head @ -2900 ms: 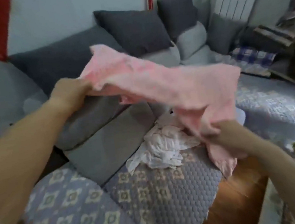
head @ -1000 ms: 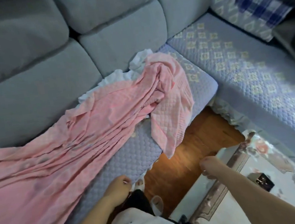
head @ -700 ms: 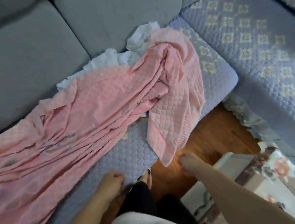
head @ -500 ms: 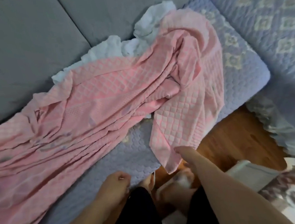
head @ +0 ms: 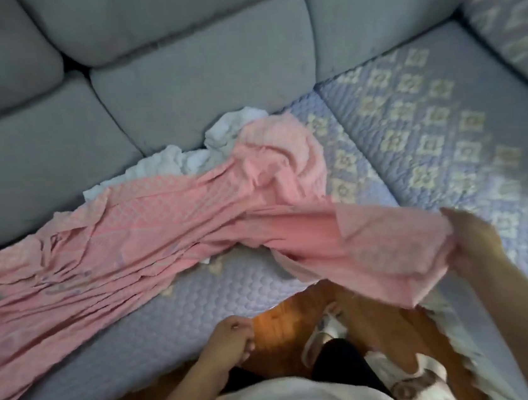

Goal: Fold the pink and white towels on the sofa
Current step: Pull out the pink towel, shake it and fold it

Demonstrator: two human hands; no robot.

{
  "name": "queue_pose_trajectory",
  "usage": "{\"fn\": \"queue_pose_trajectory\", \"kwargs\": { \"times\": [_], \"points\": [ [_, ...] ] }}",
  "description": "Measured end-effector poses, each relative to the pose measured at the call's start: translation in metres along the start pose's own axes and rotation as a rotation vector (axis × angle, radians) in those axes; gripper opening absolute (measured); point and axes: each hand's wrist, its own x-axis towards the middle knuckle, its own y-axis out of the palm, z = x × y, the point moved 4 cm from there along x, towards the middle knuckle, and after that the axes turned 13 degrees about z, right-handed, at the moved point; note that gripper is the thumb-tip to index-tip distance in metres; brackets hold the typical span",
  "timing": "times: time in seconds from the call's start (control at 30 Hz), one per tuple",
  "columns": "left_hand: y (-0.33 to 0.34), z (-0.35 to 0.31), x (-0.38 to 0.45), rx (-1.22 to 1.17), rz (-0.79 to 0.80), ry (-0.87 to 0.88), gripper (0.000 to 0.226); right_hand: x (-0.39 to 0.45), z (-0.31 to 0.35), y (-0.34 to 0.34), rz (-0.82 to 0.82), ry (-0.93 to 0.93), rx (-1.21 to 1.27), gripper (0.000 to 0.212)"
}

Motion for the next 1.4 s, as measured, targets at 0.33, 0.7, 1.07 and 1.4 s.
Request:
{"fn": "queue_pose_trajectory", "kwargs": {
  "times": [0.33,0.7,1.07,1.4],
  "points": [
    [0.101,-0.157,-0.035,0.367,-0.046,0.487,0.071,-0.007,0.222,-0.011,0.172,-0.453,-0.135,0.016],
    [0.139,-0.31,-0.072,1.101,0.012,0.961,0.126,-0.042,0.249,0.04,0.753,-0.402,-0.349,0.016],
    [0.068,-0.448,-0.113,0.766,-0.119,1.019,0.023,0.014,0.256,0.104,1.007,-0.321,0.277,0.03],
    [-0.022,-0.533,-0.305,0.492,-0.71,1.279,0.026,0.042,0.206,0.235,0.879,-0.354,-0.784,0.122]
  ]
}}
